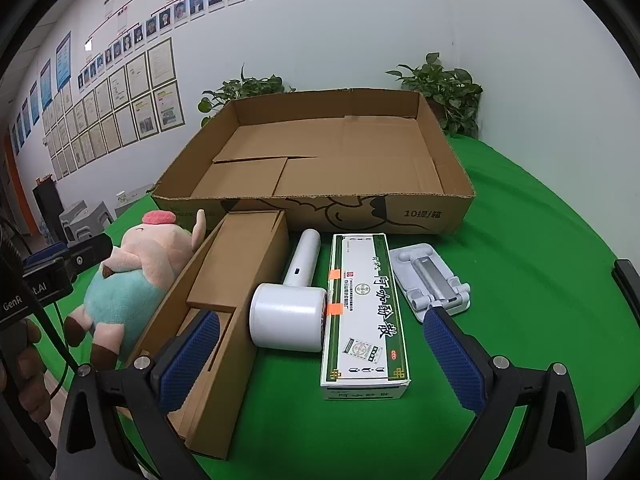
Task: Organize objects
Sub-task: 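Move the left tool toward the plush pig and close on it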
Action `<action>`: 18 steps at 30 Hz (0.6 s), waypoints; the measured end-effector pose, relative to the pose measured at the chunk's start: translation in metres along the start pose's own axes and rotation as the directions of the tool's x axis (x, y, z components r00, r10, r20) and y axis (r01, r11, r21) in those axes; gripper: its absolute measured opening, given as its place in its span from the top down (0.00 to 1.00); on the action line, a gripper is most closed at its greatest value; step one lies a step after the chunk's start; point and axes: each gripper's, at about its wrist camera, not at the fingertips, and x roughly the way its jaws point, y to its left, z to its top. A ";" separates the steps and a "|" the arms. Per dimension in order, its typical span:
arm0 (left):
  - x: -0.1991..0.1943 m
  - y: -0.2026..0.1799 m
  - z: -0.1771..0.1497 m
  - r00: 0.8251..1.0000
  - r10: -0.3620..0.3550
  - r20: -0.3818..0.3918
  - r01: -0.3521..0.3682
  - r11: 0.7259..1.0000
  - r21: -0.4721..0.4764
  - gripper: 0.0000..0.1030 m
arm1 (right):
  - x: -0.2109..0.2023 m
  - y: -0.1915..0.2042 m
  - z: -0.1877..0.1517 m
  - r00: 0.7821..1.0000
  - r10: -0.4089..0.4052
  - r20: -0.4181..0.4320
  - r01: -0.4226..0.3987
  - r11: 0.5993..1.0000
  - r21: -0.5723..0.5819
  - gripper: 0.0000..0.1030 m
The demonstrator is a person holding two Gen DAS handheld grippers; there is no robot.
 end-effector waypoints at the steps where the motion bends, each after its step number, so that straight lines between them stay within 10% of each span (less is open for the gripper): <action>1: 0.001 -0.001 0.000 1.000 -0.010 -0.007 0.010 1.000 0.001 0.08 | 0.000 0.000 0.000 1.000 0.001 0.000 -0.001 1.000 0.000 0.00; 18: 0.006 -0.005 -0.002 0.998 -0.044 -0.046 0.045 0.999 0.018 0.08 | 0.004 -0.001 -0.001 1.000 -0.016 -0.014 0.016 1.000 0.001 0.00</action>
